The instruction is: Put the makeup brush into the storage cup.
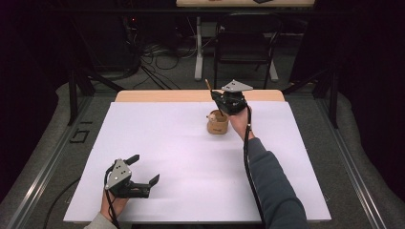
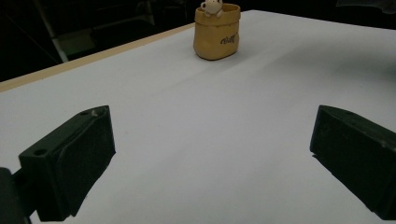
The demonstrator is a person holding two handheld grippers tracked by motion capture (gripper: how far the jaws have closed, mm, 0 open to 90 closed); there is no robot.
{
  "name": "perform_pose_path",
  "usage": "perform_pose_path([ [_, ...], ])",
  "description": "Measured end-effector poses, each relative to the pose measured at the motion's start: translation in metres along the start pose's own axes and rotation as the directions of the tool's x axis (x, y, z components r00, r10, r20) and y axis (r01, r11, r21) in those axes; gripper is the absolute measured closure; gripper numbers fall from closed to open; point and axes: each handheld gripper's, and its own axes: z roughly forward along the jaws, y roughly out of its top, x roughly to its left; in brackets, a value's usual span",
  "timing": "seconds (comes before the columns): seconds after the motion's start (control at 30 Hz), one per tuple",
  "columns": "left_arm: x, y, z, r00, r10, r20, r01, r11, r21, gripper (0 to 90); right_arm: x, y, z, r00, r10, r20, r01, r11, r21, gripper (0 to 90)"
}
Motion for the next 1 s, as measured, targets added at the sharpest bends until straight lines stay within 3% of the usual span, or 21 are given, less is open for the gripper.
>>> perform_pose_path([
  [1.0, 0.000, 0.000, 0.001, 1.0000, 0.003, 0.003, -0.003, 1.0000, 0.004, 0.2, -0.004, -0.020, 0.012, 0.9994, 0.034, -0.002, -0.034, 0.997, 0.071, 83.4],
])
